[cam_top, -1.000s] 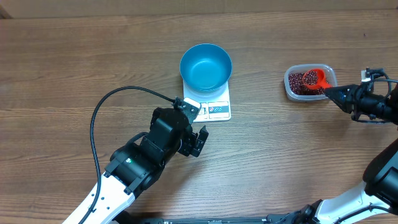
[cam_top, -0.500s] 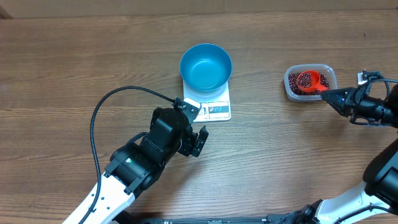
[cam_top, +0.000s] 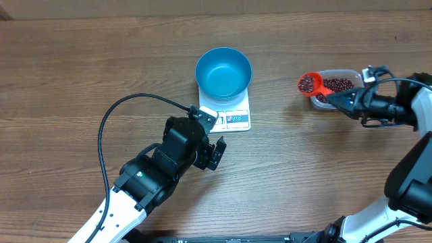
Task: Scoop item into bowl and weigh 150g on scale
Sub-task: 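Carry the scoop left over the teal bowl and tip beans in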
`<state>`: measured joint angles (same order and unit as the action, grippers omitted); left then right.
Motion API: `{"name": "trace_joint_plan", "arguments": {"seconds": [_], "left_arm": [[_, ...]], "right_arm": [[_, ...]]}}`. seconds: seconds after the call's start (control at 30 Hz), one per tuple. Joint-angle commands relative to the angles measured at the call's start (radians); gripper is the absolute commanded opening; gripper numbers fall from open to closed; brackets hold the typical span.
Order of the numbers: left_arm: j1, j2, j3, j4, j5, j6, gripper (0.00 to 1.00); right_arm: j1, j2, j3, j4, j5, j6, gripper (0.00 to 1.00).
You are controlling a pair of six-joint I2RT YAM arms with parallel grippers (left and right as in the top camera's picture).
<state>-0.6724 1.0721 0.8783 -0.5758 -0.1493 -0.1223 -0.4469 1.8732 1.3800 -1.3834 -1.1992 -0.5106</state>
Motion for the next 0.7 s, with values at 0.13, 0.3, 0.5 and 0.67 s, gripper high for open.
{"name": "trace_joint_plan", "arguments": {"seconds": [0.13, 0.3, 0.5, 0.67], "left_arm": [[0.005, 0.007, -0.001, 0.001, 0.012, 0.018, 1.0], [0.005, 0.007, -0.001, 0.001, 0.012, 0.018, 1.0], [0.005, 0.007, -0.001, 0.001, 0.012, 0.018, 0.99], [0.005, 0.007, -0.001, 0.0, 0.012, 0.018, 1.0]], "right_arm": [[0.118, 0.001, 0.046, 0.042, -0.082, -0.014, 0.04], [0.197, 0.001, 0.09, 0.075, -0.082, -0.014, 0.04], [0.28, 0.001, 0.148, 0.169, -0.031, 0.027, 0.04], [0.335, 0.001, 0.156, 0.316, 0.091, 0.154, 0.04]]}}
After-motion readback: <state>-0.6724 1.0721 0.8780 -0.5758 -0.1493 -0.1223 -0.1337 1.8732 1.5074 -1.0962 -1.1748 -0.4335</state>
